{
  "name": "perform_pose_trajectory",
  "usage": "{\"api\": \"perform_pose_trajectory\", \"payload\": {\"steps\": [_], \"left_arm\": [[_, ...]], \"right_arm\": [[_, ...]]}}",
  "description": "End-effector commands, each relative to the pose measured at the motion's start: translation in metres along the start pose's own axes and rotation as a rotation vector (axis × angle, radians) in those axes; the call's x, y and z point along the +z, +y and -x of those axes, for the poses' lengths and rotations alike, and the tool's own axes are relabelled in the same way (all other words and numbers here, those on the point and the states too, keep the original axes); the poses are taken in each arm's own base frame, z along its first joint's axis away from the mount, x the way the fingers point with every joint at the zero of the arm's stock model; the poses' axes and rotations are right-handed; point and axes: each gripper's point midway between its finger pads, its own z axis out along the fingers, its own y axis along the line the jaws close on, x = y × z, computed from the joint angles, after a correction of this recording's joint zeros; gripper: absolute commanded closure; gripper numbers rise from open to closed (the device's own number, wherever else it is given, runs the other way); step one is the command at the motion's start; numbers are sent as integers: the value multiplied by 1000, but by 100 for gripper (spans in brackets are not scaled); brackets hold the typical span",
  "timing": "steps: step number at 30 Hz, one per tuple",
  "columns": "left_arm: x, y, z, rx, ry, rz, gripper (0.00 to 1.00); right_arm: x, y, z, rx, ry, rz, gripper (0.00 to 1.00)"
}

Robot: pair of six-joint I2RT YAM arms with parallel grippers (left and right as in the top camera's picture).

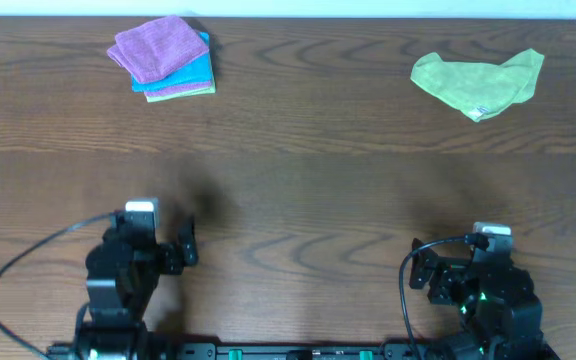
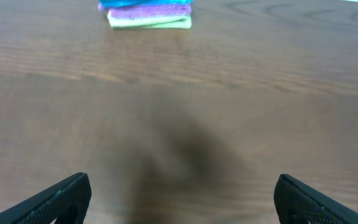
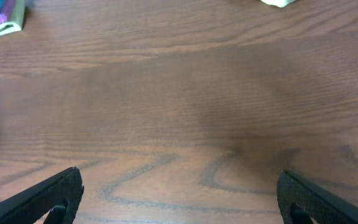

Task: Fold the cloth

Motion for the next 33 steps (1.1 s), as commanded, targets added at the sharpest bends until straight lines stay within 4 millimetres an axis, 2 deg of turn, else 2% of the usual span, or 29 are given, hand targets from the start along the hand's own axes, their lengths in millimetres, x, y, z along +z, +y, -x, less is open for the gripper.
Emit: {"api": "perform_pose_trajectory", "payload": {"steps": [1, 9, 20, 27, 33], "left_arm": [[-4, 5, -10, 3, -7, 15, 5], [-10, 17, -50, 3, 85, 69, 5], [-7, 18, -82, 57, 138, 57, 5], [-7, 9, -83, 168, 146, 14, 5], [-7, 11, -84, 178, 148, 28, 5]], "right_arm": [[0, -4, 0, 15, -6, -19, 1], [0, -4, 0, 15, -6, -19, 1], [0, -4, 0, 15, -6, -19, 1], [0, -4, 0, 15, -6, -19, 1], [0, -4, 0, 15, -6, -19, 1]]}}
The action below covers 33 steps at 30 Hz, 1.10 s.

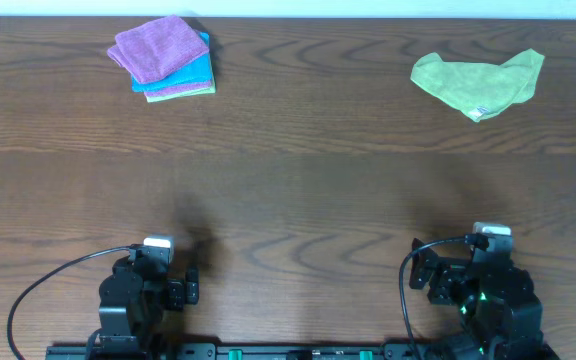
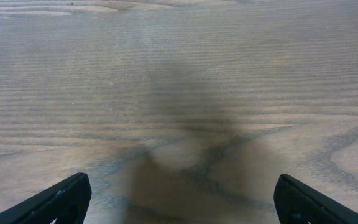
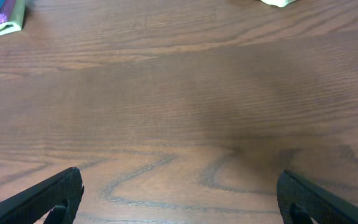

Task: Fold the cloth

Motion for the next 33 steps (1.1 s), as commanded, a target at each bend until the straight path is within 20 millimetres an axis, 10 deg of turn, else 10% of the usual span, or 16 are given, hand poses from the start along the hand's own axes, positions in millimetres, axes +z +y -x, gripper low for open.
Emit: {"api": "perform_pose_trajectory", "payload": {"steps": [1, 28, 33], "left_arm": [[4, 3, -9, 27, 24, 16, 5], [4, 2, -9, 27, 23, 13, 5], [4, 2, -9, 27, 23, 13, 5]], "right_arm": [[0, -4, 0, 15, -6, -19, 1], [0, -3, 1, 16, -15, -15, 1], [7, -28, -6, -20, -31, -132, 1]]}}
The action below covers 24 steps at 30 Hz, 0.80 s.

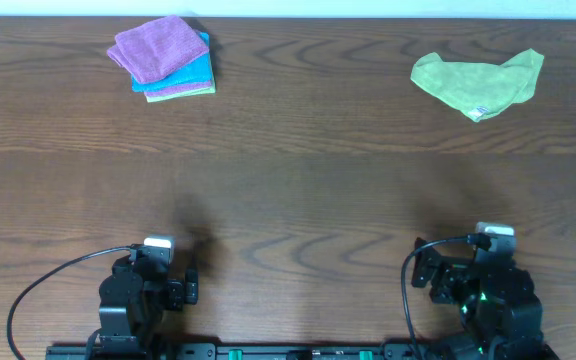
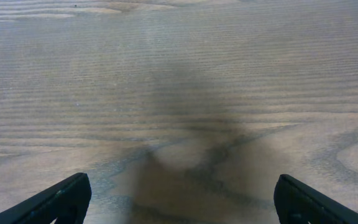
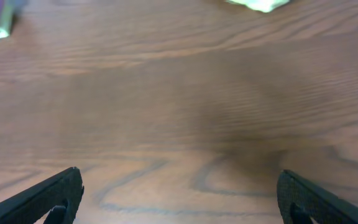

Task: Fold the cloth

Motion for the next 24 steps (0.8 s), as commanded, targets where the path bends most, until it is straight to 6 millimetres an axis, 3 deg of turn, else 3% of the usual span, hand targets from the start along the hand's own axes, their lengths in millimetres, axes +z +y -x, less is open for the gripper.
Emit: {"api": "perform_pose_trajectory", "payload": {"steps": [1, 13, 24], "left_arm": [[4, 0, -9, 10, 22, 2, 5], [4, 0, -9, 10, 23, 2, 5], [4, 0, -9, 10, 22, 2, 5]], "right_arm": [[10, -19, -13, -43, -5, -86, 1], [54, -35, -57, -145, -41, -67, 1], [60, -48, -62, -184, -31, -119, 1]]}}
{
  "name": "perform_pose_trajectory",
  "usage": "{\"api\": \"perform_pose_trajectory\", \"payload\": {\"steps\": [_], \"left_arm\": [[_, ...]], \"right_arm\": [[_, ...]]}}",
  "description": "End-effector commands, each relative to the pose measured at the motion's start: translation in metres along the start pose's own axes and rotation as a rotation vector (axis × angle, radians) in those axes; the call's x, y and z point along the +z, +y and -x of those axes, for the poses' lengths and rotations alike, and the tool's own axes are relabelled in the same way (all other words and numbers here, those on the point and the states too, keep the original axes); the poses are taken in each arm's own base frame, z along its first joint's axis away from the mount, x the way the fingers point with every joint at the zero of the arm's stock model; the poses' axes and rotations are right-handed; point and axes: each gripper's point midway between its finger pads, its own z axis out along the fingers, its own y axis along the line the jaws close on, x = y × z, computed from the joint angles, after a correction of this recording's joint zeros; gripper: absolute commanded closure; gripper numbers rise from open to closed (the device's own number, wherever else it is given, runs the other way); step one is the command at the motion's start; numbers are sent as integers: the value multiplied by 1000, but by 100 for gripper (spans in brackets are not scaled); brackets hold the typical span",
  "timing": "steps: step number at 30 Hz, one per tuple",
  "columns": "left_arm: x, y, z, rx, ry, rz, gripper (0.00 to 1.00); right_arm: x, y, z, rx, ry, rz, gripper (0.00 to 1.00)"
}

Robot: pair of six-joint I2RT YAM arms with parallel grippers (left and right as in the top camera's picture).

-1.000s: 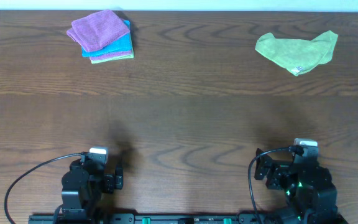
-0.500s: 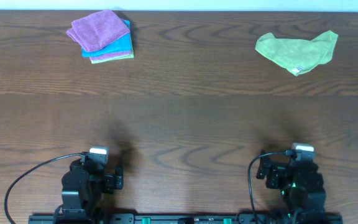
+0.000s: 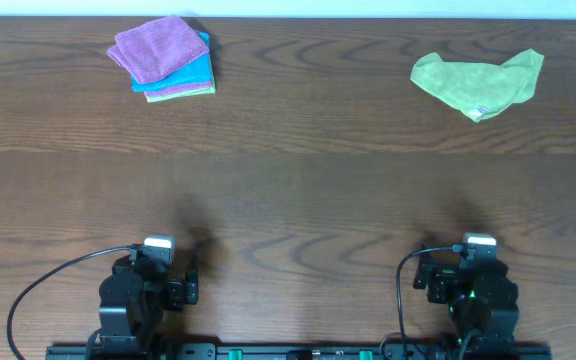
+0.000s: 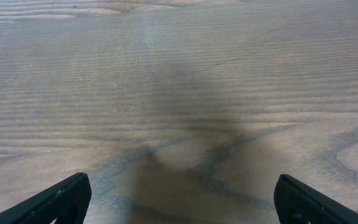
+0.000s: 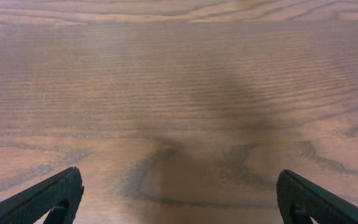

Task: Fold the cloth

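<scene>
A crumpled light-green cloth [image 3: 478, 82] lies unfolded at the far right of the wooden table [image 3: 298, 190], seen only from overhead. Both arms sit at the near edge, far from it. My left gripper [image 4: 180, 200] is open and points down at bare wood, its black fingertips [image 4: 61, 199] showing at the frame's lower corners. My right gripper [image 5: 180, 200] is open too, over bare wood, with nothing between its fingertips [image 5: 303, 199].
A stack of folded cloths [image 3: 163, 57], purple on top of blue and pale green, rests at the far left. The left arm [image 3: 133, 300] and right arm [image 3: 473, 300] are tucked low at the table's near edge, cables trailing.
My right arm has drawn back and tipped down: its camera looked across the table toward the far cloths, and now looks straight at the wood under it. The left arm has not moved.
Both arms stood slightly raised at the near edge, their cameras looking toward the far cloths. The left arm then sat tucked down facing the wood while the right stayed put. Now the right arm is tucked down as well. The green cloth has lain untouched throughout.
</scene>
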Motion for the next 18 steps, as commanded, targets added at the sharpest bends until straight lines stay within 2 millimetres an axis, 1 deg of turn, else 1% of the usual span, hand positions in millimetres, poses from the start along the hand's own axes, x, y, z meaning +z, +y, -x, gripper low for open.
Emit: {"api": "perform_pose_trajectory", "payload": {"steps": [1, 18], "left_arm": [[4, 1, -9, 6, 23, 4, 5], [4, 1, -9, 6, 24, 4, 5]], "right_arm": [[3, 0, -4, -29, 4, 0, 1], [3, 1, -3, -28, 0, 7, 1]]}}
